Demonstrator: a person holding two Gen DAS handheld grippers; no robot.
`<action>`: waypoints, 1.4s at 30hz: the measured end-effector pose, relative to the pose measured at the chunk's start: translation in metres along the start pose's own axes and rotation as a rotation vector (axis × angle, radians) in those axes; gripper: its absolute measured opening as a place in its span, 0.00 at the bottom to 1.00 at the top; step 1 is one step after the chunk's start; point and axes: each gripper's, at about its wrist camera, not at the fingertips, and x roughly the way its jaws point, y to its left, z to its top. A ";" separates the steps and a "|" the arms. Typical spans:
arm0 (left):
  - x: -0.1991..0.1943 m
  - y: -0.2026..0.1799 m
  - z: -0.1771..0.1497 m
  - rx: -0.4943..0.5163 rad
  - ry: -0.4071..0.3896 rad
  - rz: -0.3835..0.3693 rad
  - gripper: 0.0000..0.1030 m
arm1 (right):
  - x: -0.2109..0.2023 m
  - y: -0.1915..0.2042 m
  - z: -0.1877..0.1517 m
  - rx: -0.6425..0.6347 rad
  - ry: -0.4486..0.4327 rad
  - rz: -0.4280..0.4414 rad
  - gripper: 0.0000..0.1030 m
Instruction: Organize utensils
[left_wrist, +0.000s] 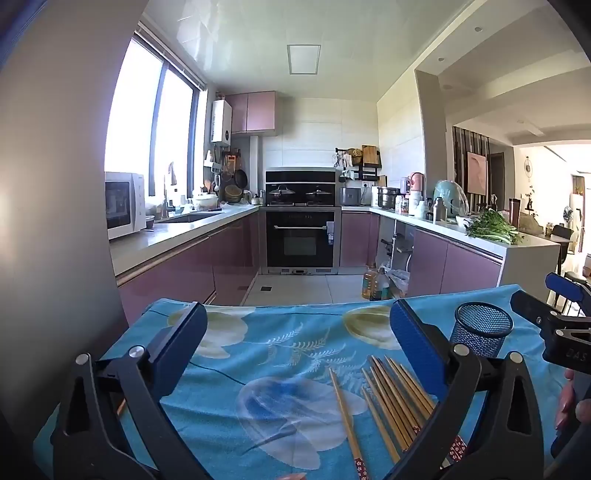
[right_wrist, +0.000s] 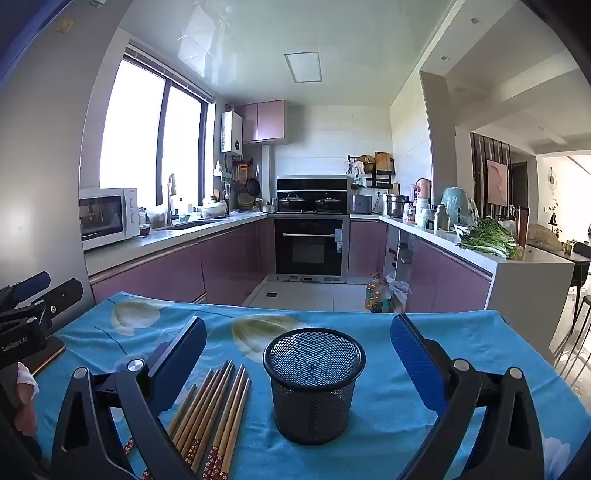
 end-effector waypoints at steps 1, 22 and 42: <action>0.000 0.001 0.000 -0.003 0.000 -0.002 0.95 | 0.000 0.000 0.000 -0.001 -0.001 -0.001 0.94; -0.005 -0.004 -0.002 0.003 -0.040 -0.004 0.95 | -0.008 -0.004 0.004 -0.009 -0.022 -0.016 0.94; -0.008 -0.008 0.000 0.006 -0.048 -0.003 0.95 | -0.011 -0.007 0.006 -0.008 -0.030 -0.021 0.94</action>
